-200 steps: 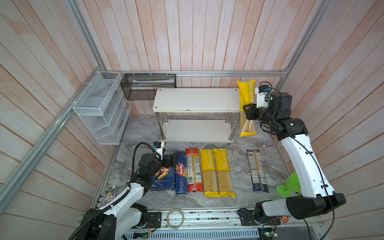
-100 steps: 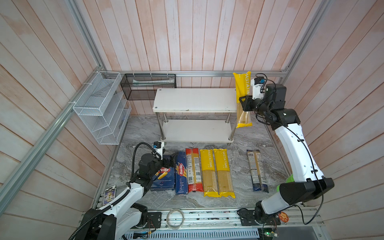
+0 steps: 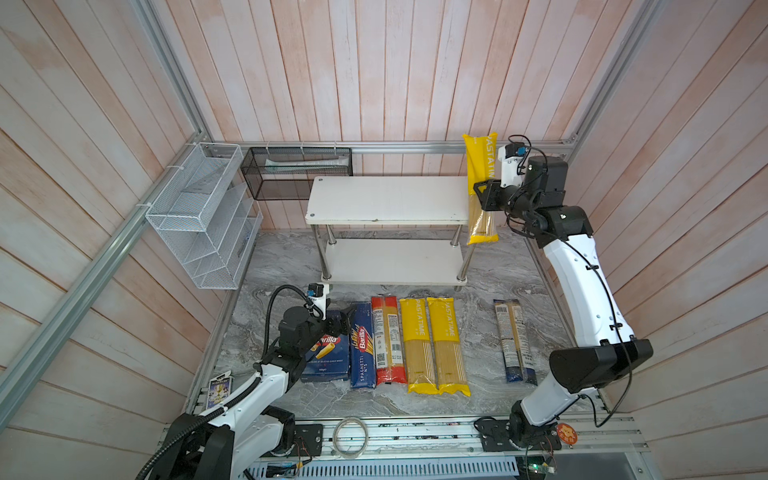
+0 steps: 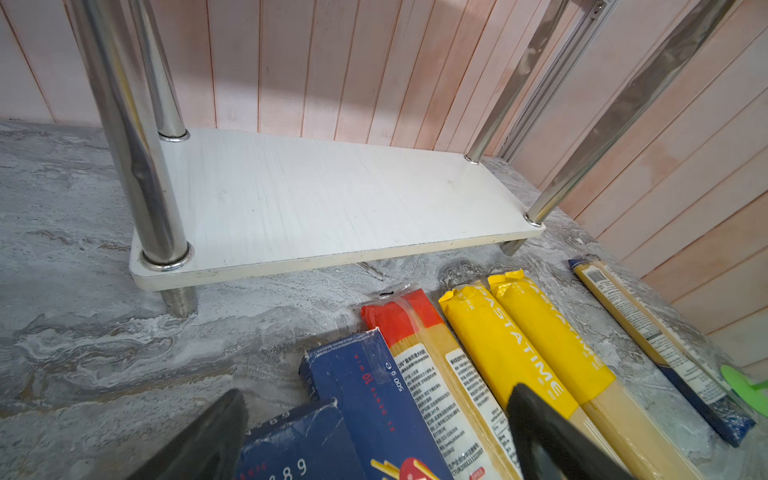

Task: Place and organize the pasta boxes and bags onto the shelf
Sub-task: 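Carry the yellow bag with the right gripper over the white shelf's top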

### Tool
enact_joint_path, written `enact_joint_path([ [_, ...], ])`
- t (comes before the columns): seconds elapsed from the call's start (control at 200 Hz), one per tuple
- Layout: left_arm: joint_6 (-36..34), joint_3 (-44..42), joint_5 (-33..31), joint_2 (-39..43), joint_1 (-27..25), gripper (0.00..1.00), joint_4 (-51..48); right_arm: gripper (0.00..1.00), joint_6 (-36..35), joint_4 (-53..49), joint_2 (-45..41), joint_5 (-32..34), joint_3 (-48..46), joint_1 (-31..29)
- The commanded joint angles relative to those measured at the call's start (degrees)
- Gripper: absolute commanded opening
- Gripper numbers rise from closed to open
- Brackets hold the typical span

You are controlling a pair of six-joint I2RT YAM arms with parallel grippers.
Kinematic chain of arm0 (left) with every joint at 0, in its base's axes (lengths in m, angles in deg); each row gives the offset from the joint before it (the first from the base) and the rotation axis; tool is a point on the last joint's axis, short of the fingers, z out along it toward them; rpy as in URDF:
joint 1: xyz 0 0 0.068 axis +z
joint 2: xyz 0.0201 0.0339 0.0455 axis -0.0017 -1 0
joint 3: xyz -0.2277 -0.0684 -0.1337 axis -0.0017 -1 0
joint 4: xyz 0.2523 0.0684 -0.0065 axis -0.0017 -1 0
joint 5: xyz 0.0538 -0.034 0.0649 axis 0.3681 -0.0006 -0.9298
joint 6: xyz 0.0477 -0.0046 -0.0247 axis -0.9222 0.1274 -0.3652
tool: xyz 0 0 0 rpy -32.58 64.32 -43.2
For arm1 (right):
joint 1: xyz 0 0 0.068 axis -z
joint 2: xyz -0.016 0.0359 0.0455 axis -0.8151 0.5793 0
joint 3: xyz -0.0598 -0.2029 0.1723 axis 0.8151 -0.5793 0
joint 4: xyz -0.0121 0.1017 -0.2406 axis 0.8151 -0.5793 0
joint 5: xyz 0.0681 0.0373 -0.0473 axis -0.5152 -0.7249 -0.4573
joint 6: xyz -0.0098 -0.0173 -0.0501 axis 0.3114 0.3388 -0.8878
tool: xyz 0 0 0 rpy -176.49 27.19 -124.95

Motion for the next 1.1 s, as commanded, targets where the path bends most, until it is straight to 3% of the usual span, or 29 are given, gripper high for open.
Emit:
enact_joint_path([
  [0.0, -0.7, 0.7, -0.5, 0.5, -0.3, 1.0, 0.1, 0.0, 0.8, 7.3, 0.3, -0.2, 3.9, 0.1],
  [0.635, -0.6, 0.6, -0.4, 0.8, -0.3, 1.0, 0.0, 0.01, 5.4, 10.5, 3.7, 2.9, 1.8, 0.0],
  [1.09, -0.5, 0.6, -0.3, 0.4, -0.3, 1.0, 0.3, 0.05, 8.1, 15.7, 1.7, 3.5, -6.3, 0.0],
])
